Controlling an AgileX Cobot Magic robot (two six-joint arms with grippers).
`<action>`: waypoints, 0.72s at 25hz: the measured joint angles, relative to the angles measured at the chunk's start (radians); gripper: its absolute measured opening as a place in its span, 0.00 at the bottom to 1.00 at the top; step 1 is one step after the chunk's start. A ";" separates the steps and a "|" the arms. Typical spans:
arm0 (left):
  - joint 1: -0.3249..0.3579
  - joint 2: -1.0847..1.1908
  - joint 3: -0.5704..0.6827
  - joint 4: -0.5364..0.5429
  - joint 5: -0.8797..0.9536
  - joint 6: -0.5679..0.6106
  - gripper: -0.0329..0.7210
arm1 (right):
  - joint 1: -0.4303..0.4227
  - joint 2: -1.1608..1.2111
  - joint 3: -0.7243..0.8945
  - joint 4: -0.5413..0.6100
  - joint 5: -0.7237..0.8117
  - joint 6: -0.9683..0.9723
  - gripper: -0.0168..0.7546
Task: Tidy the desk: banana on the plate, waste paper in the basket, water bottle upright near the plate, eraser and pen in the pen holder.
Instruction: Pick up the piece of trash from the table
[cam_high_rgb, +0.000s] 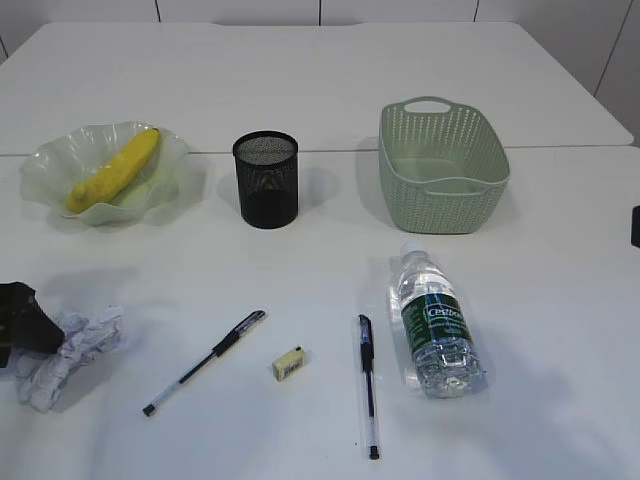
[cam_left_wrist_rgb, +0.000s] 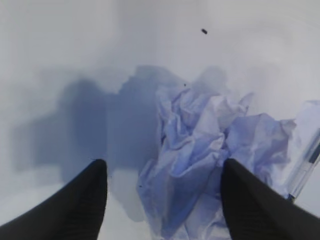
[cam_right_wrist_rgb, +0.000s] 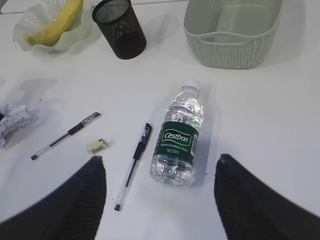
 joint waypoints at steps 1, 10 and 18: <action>0.000 0.001 0.000 0.000 0.000 0.002 0.69 | 0.000 0.000 0.000 0.000 0.000 0.000 0.67; 0.000 0.002 0.000 -0.021 0.007 0.008 0.26 | 0.000 0.000 0.000 0.000 0.000 -0.004 0.67; 0.000 0.002 0.000 -0.050 0.039 0.008 0.09 | 0.000 0.000 0.000 0.000 -0.002 -0.005 0.67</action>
